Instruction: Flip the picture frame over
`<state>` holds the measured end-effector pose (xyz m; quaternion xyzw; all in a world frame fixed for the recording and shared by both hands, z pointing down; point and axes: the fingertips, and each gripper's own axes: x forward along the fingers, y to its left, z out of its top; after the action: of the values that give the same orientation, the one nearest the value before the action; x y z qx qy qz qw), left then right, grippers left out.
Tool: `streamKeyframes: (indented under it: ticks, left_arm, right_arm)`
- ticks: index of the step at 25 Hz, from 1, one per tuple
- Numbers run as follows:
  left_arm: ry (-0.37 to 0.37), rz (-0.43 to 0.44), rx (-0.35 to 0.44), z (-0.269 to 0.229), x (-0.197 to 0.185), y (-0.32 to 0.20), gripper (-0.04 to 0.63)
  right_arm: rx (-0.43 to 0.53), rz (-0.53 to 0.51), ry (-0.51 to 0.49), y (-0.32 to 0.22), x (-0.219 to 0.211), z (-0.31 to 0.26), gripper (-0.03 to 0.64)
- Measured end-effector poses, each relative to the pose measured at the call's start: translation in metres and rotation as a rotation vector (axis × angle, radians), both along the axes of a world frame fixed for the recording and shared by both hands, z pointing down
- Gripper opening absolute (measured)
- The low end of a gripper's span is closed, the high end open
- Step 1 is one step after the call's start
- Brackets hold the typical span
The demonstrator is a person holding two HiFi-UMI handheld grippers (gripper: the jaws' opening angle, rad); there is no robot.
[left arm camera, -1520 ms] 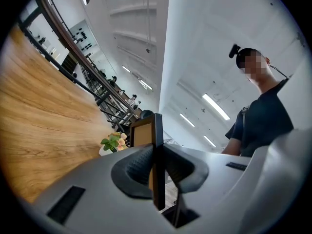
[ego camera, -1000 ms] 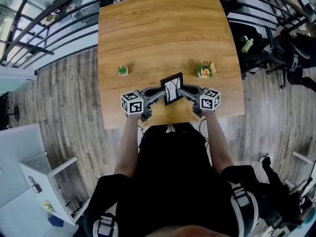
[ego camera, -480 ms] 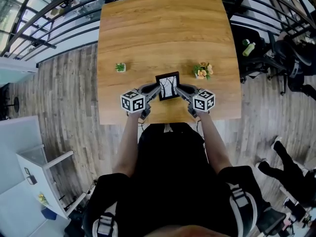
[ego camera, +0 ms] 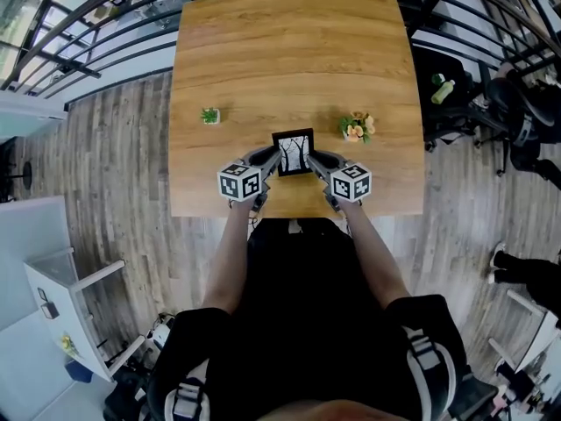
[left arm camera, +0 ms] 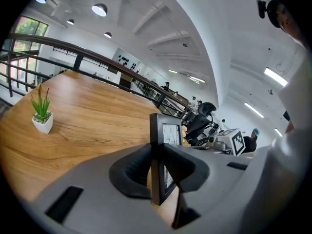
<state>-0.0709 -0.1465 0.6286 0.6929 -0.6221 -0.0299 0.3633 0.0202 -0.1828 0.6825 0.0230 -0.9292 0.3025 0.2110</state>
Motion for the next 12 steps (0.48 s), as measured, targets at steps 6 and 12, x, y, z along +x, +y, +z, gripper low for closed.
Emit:
streamKeyframes:
  ticks: [6, 12]
  left_arm:
    - [-0.055, -0.060, -0.024, 0.008, -0.013, 0.000, 0.092]
    - [-0.097, -0.064, -0.069, 0.022, -0.030, -0.002, 0.092]
  right_arm:
    - [0.000, 0.011, 0.011, 0.002, -0.011, 0.008, 0.089]
    - [0.001, 0.034, 0.047, 0.004, -0.028, 0.020, 0.090]
